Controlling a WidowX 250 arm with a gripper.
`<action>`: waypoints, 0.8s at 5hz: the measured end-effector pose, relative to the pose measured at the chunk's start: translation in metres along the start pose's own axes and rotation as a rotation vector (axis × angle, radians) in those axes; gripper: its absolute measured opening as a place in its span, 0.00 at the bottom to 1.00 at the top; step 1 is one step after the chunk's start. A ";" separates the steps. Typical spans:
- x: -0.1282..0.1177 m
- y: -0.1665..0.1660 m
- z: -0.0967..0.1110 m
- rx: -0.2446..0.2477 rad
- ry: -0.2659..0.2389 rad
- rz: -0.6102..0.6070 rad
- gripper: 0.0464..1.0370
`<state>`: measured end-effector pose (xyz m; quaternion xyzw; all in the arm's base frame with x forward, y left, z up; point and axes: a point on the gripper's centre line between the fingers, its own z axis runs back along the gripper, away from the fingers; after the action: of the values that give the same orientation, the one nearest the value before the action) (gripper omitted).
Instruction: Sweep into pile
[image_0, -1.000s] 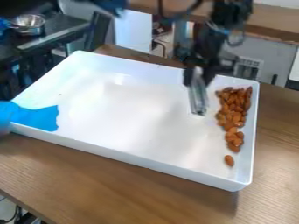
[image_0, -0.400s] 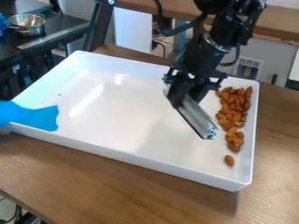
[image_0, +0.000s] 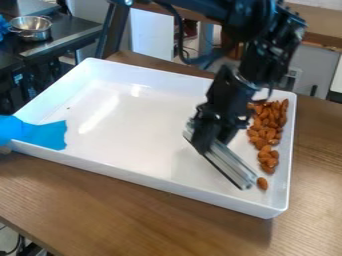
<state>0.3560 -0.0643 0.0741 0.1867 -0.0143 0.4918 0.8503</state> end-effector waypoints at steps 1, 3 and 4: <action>-0.015 -0.006 0.000 -0.022 -0.018 0.023 0.33; -0.021 -0.018 -0.001 -0.031 -0.040 0.074 0.33; -0.017 -0.030 -0.001 -0.035 -0.046 0.084 0.33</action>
<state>0.3722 -0.0916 0.0606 0.1826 -0.0504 0.5224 0.8314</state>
